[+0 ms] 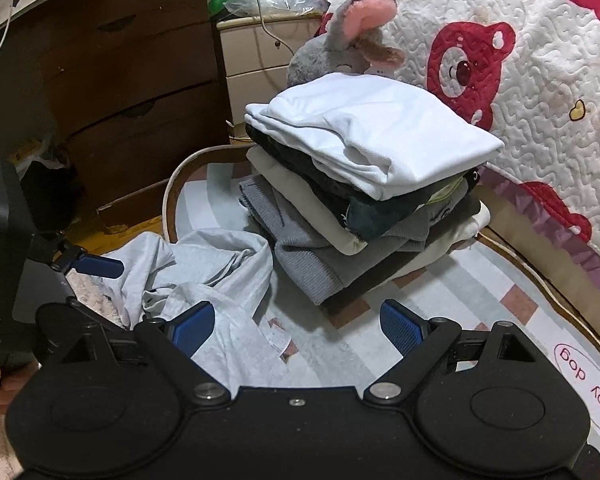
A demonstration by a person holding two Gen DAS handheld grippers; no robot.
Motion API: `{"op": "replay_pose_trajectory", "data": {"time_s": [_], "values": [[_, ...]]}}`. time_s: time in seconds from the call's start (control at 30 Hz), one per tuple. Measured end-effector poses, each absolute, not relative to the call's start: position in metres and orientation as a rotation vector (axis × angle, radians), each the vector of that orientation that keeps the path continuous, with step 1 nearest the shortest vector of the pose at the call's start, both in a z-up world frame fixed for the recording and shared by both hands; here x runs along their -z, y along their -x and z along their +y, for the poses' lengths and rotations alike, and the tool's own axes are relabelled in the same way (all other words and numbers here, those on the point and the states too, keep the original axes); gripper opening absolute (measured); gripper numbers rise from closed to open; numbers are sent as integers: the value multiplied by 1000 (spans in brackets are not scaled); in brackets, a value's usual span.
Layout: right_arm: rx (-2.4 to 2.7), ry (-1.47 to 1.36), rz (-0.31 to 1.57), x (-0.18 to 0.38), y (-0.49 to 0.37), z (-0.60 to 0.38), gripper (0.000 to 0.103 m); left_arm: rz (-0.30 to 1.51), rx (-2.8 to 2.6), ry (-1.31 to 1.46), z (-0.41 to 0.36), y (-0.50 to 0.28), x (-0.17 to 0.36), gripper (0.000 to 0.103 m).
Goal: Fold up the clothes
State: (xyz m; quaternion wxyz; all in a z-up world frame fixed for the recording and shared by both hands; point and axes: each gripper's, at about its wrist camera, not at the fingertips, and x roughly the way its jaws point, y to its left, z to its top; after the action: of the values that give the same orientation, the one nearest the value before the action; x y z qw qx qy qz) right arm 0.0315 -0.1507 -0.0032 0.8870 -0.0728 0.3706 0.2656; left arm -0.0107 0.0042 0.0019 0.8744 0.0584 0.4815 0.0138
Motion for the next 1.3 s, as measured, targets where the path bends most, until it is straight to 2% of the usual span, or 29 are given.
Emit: {"op": "replay_pose_trajectory", "data": {"time_s": [1.3], "values": [[-547,117,832,11,-37,-145,92,1039,-1,-74,5,9,9,100]]}}
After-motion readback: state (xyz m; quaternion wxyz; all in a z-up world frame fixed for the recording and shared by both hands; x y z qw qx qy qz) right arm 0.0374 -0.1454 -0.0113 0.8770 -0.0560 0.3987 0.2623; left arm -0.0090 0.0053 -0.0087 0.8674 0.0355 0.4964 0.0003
